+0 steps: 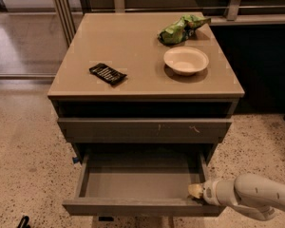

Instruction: Open middle drawer

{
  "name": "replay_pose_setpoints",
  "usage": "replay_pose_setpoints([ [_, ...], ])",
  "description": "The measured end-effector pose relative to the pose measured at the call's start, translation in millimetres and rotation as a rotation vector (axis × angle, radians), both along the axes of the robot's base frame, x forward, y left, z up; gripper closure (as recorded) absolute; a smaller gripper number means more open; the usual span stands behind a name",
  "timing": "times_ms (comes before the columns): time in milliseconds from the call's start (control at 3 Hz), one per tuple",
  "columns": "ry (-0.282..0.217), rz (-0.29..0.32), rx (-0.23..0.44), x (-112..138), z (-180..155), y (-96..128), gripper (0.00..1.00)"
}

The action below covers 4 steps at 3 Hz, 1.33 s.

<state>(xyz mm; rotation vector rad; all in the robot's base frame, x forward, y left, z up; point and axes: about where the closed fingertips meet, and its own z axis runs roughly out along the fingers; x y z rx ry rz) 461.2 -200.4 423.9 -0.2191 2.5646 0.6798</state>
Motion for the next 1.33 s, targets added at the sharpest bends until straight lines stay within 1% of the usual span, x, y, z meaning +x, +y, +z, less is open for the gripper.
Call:
replay_pose_setpoints([
  [333, -0.118, -0.092, 0.005, 6, 44, -11, 0.45],
  [667, -0.254, -0.174, -0.003, 11, 98, -23, 0.22],
  [1000, -0.272, -0.19, 0.015, 9, 108, -21, 0.0],
  [1333, -0.272, -0.19, 0.015, 9, 108, -21, 0.0],
])
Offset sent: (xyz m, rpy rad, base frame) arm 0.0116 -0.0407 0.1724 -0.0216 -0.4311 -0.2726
